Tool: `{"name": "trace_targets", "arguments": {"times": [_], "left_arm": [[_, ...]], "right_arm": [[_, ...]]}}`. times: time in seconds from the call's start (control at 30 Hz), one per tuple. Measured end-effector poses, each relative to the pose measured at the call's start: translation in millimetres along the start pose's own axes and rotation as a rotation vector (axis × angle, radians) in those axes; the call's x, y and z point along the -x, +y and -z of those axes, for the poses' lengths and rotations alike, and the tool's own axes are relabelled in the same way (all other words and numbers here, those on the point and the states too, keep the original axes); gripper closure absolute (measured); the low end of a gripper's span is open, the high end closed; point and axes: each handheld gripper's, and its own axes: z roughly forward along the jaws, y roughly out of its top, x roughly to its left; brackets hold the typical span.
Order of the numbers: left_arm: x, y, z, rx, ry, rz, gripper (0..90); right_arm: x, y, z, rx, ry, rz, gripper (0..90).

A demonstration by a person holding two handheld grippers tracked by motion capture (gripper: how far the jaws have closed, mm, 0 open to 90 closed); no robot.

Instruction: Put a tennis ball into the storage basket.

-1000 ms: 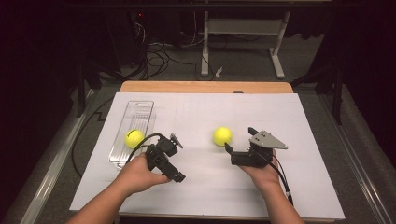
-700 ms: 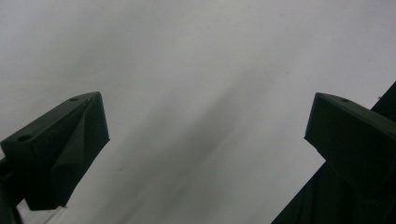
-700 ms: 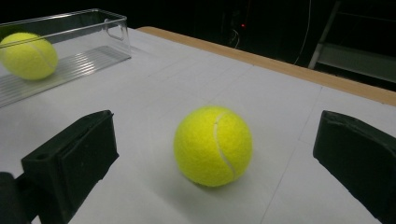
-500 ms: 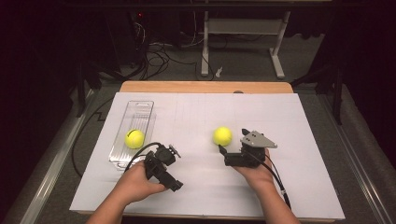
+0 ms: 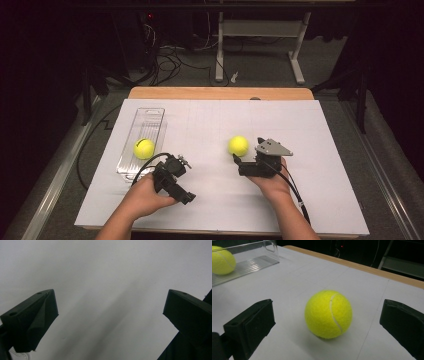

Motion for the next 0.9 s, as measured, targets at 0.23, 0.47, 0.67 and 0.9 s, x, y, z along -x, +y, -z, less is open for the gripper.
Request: {"name": "trace_targets", "arguments": {"times": [0.23, 0.47, 0.67, 0.9], "left_arm": [[-2.1, -0.6, 3.1, 0.031, -0.020, 0.012, 0.6], [-0.5, 0.0, 0.8, 0.028, -0.021, 0.000, 0.6], [-0.2, 0.6, 0.7, 0.033, -0.029, 0.005, 0.7], [1.4, 1.0, -0.5, 0.025, -0.024, 0.001, 0.7]], "right_arm": [[3.3, -1.2, -10.8, -0.014, 0.014, -0.038, 1.4], [5.5, 3.0, -24.1, -0.079, 0.011, -0.030, 3.4], [6.7, 3.4, -34.1, -0.121, 0.000, -0.033, 4.8], [5.1, 5.0, -46.3, -0.169, 0.009, -0.043, 10.0]]}}
